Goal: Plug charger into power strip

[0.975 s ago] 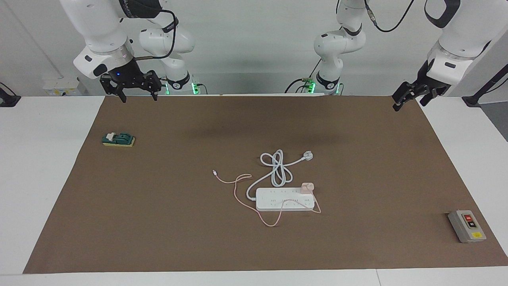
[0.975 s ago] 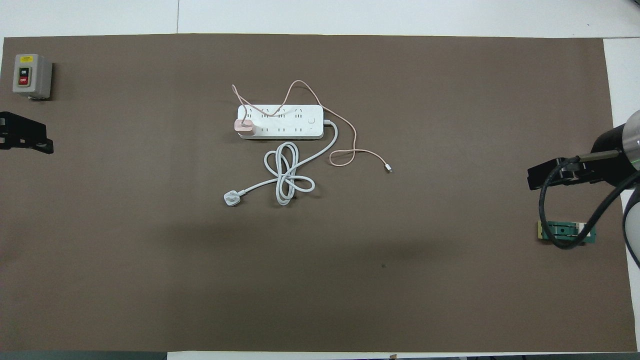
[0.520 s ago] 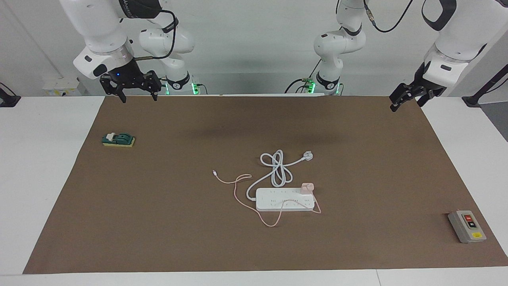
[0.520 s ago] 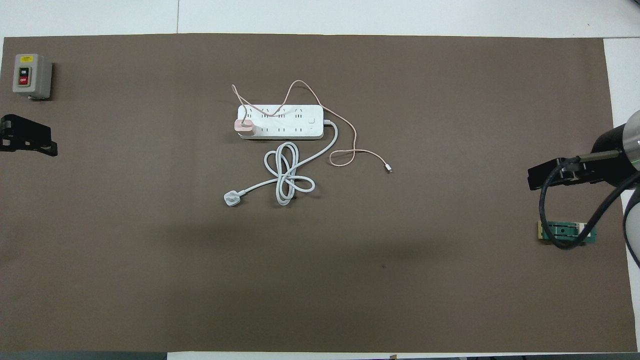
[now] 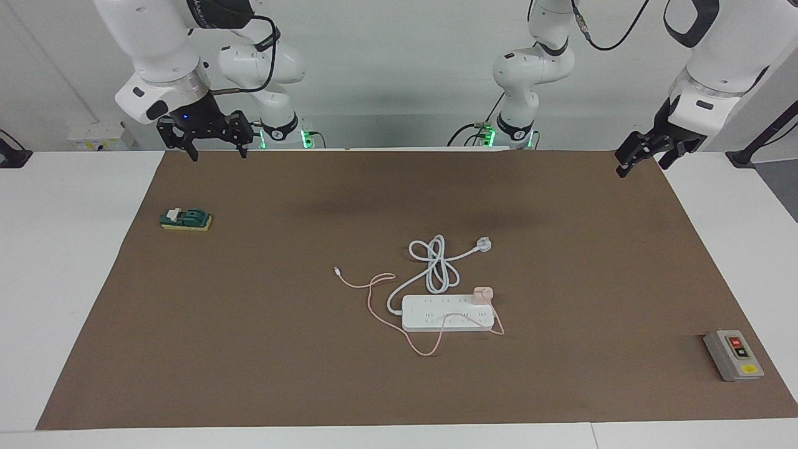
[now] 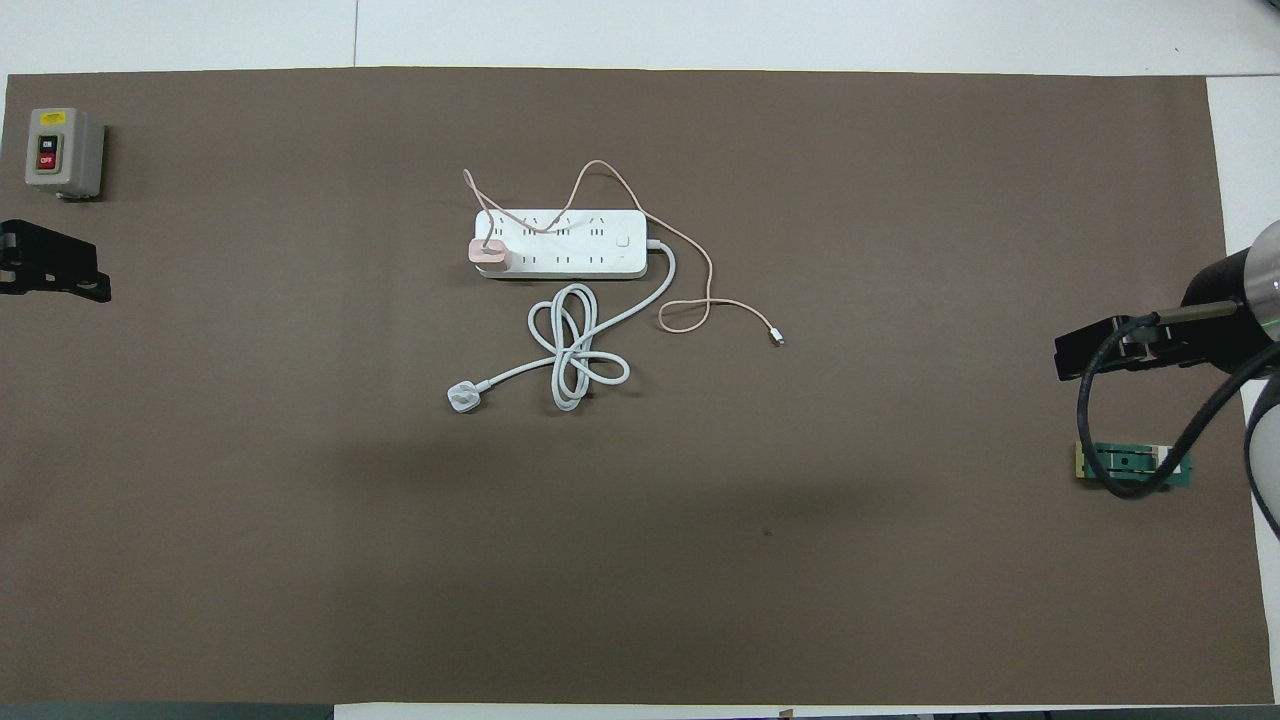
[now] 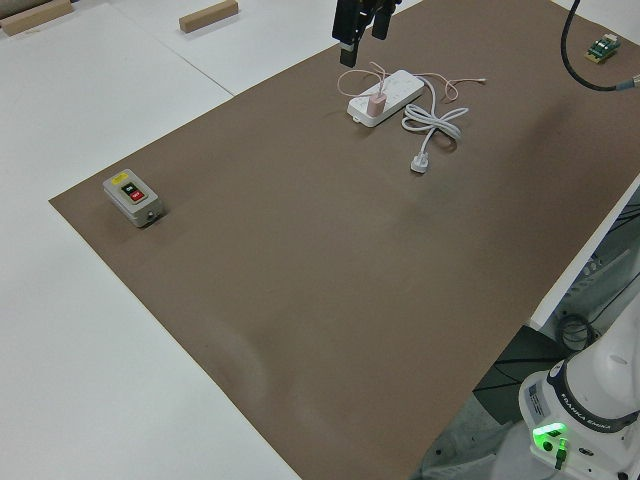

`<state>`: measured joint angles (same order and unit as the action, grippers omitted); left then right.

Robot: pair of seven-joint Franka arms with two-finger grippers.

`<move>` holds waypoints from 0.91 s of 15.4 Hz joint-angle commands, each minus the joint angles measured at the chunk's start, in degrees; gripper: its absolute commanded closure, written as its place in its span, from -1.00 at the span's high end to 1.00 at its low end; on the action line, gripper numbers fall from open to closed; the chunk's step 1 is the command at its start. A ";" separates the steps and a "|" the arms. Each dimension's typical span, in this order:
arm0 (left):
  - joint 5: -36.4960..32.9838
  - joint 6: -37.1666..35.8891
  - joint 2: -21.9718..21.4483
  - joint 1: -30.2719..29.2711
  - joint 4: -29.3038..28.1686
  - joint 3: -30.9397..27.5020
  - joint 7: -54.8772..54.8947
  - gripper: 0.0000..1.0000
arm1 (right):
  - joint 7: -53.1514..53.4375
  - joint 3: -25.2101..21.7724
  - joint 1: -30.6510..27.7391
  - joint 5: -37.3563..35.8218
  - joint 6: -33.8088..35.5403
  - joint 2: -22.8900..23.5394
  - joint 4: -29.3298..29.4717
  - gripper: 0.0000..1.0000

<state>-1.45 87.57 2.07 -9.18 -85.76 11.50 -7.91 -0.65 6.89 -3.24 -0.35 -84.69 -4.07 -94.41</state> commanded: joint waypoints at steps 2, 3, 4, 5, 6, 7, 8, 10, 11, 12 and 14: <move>-0.57 1.73 -0.66 2.49 -1.51 -0.77 -0.09 1.00 | -1.19 -0.03 -0.89 1.05 0.32 -1.21 -1.04 1.00; -0.57 1.38 -0.75 4.59 -1.51 -2.60 -0.18 1.00 | -1.19 -0.03 -0.89 1.05 0.23 -1.21 -1.04 1.00; -0.57 1.12 -0.84 7.13 -1.51 -4.97 -0.18 1.00 | -1.19 -0.03 -0.89 1.05 0.32 -1.21 -1.04 1.00; -0.57 0.94 -0.84 7.51 -1.51 -5.43 -0.09 1.00 | -1.19 -0.03 -0.89 1.05 0.23 -1.21 -1.04 1.00; -0.57 0.85 -0.93 7.60 -1.51 -5.43 -0.18 1.00 | -1.19 -0.03 -0.89 1.05 0.23 -1.21 -1.04 1.00; -0.57 0.76 -1.19 7.42 -1.51 -5.43 -0.18 1.00 | -1.19 -0.03 -0.89 1.05 0.23 -1.21 -1.04 1.00; -0.57 0.68 -1.19 7.25 -1.51 -5.52 -0.09 1.00 | -1.19 -0.03 -0.89 1.05 0.23 -1.21 -1.04 1.00; -0.65 0.68 -1.10 7.25 -1.25 -5.43 -0.09 1.00 | -1.19 -0.03 -0.98 1.05 0.14 -1.21 -0.86 1.00; -0.65 0.68 -1.01 7.51 -1.08 -5.52 -0.09 1.00 | -1.19 -0.03 -0.98 1.05 0.14 -1.21 -0.86 1.00; -0.65 0.33 -1.01 7.60 -0.64 -5.52 -0.09 1.00 | -1.11 -0.03 -0.98 1.05 0.06 -1.21 -0.86 1.00; -0.57 -0.03 -1.19 7.25 -0.63 -5.34 -0.18 1.00 | -1.11 -0.03 -0.98 0.96 0.14 -1.21 -0.86 1.00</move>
<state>-1.45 88.01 2.03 -2.59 -85.83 6.82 -7.91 -0.65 6.68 -3.32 -0.35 -84.70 -4.11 -94.41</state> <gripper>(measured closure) 0.000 0.000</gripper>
